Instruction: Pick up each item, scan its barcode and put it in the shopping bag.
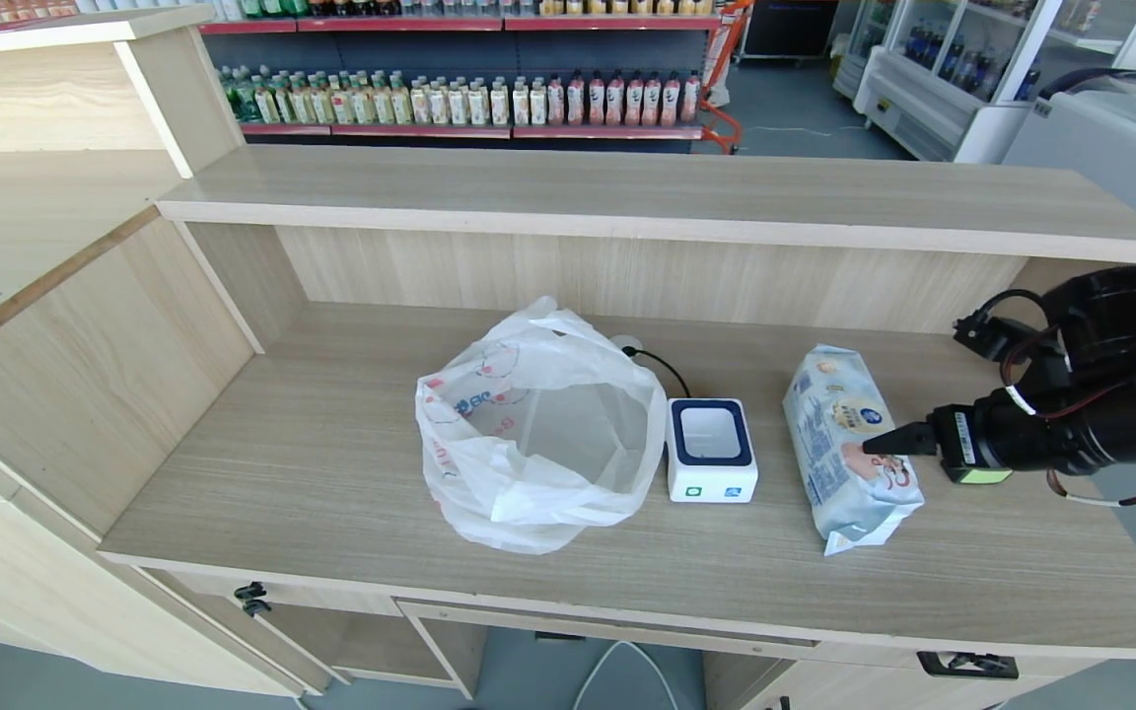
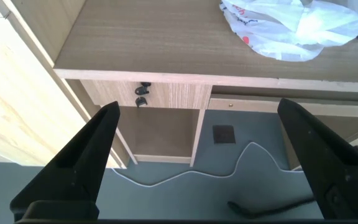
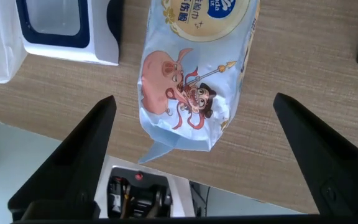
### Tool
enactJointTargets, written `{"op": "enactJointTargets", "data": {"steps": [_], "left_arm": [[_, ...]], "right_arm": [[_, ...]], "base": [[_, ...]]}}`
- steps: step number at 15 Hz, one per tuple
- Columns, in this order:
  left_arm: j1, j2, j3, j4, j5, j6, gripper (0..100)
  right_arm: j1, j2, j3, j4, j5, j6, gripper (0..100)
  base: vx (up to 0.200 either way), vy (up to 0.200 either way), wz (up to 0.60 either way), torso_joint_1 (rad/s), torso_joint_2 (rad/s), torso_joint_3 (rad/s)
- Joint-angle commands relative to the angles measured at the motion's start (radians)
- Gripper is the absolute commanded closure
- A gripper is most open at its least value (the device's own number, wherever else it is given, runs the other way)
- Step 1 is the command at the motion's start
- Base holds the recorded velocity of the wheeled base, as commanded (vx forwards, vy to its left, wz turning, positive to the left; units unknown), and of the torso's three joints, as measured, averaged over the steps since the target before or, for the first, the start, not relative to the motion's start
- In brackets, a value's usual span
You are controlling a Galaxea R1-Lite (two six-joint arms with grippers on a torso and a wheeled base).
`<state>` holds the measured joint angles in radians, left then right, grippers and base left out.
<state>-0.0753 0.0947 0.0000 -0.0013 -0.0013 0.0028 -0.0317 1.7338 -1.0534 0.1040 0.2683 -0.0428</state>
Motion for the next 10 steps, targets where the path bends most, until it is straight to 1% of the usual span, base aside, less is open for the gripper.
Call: {"op": "enactJointTargets", "data": {"steps": [1, 5, 7, 10], "left_arm": [[0.0, 0.0, 0.0, 0.0, 0.0, 0.0, 0], [0.0, 0.0, 0.0, 0.0, 0.0, 0.0, 0], [0.0, 0.0, 0.0, 0.0, 0.0, 0.0, 0], [0.0, 0.0, 0.0, 0.0, 0.0, 0.0, 0]], "right_arm": [[0.001, 0.041, -0.002, -0.017, 0.0, -0.002, 0], [0.001, 0.113, -0.002, -0.07, 0.002, -0.002, 0], [0.003, 0.162, -0.002, -0.141, 0.006, -0.002, 0], [0.019, 0.213, -0.019, -0.191, 0.025, -0.002, 0]], "base": [[0.0, 0.0, 0.0, 0.0, 0.0, 0.0], [0.0, 0.0, 0.0, 0.0, 0.0, 0.0], [0.0, 0.0, 0.0, 0.0, 0.0, 0.0], [0.0, 0.0, 0.0, 0.0, 0.0, 0.0]]}}
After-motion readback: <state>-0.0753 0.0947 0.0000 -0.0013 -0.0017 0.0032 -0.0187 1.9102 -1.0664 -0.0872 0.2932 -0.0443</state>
